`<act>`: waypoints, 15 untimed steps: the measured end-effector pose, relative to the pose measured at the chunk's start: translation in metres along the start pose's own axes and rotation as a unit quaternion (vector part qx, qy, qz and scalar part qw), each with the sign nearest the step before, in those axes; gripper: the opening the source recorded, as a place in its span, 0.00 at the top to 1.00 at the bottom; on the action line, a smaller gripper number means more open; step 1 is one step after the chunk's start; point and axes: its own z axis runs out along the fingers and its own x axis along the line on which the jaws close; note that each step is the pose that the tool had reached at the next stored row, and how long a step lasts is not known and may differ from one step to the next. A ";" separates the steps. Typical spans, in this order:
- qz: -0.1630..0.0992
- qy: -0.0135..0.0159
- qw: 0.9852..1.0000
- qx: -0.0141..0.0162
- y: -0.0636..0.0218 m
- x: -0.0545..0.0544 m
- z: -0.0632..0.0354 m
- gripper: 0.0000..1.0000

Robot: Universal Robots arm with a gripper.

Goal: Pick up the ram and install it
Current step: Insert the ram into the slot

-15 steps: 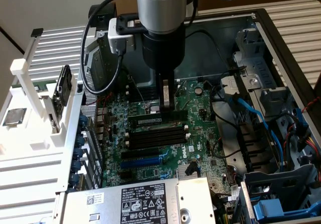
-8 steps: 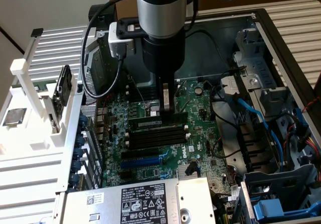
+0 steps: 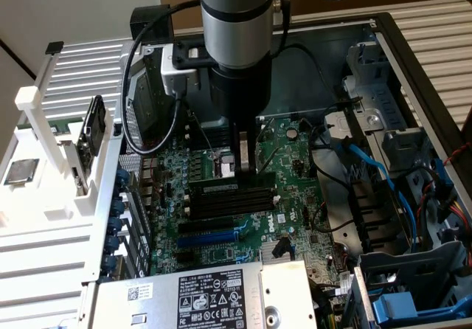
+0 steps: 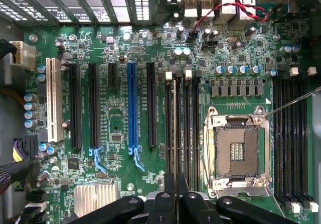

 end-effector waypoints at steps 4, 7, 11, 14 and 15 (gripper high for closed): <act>0.000 0.000 1.000 0.000 0.0011 0.000 0.0039 0.88; 0.000 0.000 1.000 0.000 0.0024 0.000 0.0062 0.88; -0.001 0.000 1.000 0.000 0.0029 0.001 0.0083 0.88; -0.003 0.000 1.000 0.000 0.0030 0.001 0.0086 0.88; -0.003 0.000 1.000 0.000 0.0030 0.001 0.0088 0.88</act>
